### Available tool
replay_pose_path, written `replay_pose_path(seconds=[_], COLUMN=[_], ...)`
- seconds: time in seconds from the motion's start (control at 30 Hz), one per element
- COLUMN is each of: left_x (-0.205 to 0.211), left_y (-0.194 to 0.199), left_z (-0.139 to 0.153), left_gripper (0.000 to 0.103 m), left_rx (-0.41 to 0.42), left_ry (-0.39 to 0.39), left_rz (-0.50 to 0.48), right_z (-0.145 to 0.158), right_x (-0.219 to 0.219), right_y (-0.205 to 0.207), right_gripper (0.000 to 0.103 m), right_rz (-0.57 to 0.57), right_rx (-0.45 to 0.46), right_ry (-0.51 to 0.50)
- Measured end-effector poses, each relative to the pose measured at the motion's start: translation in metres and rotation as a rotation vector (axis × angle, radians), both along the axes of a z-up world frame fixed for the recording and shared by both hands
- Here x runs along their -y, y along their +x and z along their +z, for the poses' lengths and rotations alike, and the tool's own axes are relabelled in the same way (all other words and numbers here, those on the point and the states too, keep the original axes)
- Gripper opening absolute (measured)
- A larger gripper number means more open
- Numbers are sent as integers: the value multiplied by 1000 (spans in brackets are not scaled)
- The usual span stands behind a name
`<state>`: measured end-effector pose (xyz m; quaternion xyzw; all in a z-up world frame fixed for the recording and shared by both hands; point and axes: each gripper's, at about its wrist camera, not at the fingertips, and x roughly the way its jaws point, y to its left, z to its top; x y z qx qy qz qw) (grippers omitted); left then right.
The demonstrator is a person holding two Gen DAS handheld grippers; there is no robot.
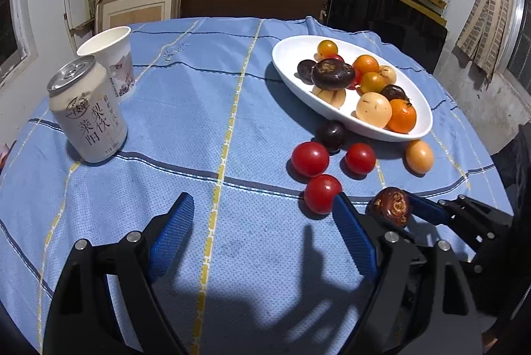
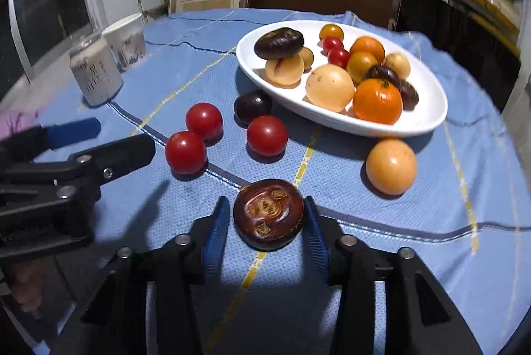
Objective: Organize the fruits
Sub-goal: 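Grasp a red tomato with the left tool while the right tool holds its fruit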
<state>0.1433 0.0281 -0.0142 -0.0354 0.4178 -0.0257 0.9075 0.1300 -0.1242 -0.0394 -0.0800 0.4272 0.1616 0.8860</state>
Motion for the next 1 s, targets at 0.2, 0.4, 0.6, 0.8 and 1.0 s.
replay_pose_path(seconds=[0.2, 0.4, 0.6, 0.8, 1.0], left_x=[9, 28, 47, 54, 55], left_y=[0, 11, 23, 20, 2], left_z=[-5, -14, -22, -19, 1], left_gripper=[83, 81, 52, 28, 27], left_rx=[-24, -62, -72, -61, -27], left_ry=[-7, 1, 52, 94, 49], left_rz=[-34, -42, -44, -74, -122], right_z=[12, 24, 26, 28, 33], right_x=[29, 75, 86, 77, 77], right_y=[-2, 0, 0, -4, -8], right_gripper=[42, 42, 42, 42, 42], right_rz=[-58, -150, -158, -118, -102], right_rx=[0, 21, 17, 21, 39], right_ry=[41, 118, 159, 165, 185])
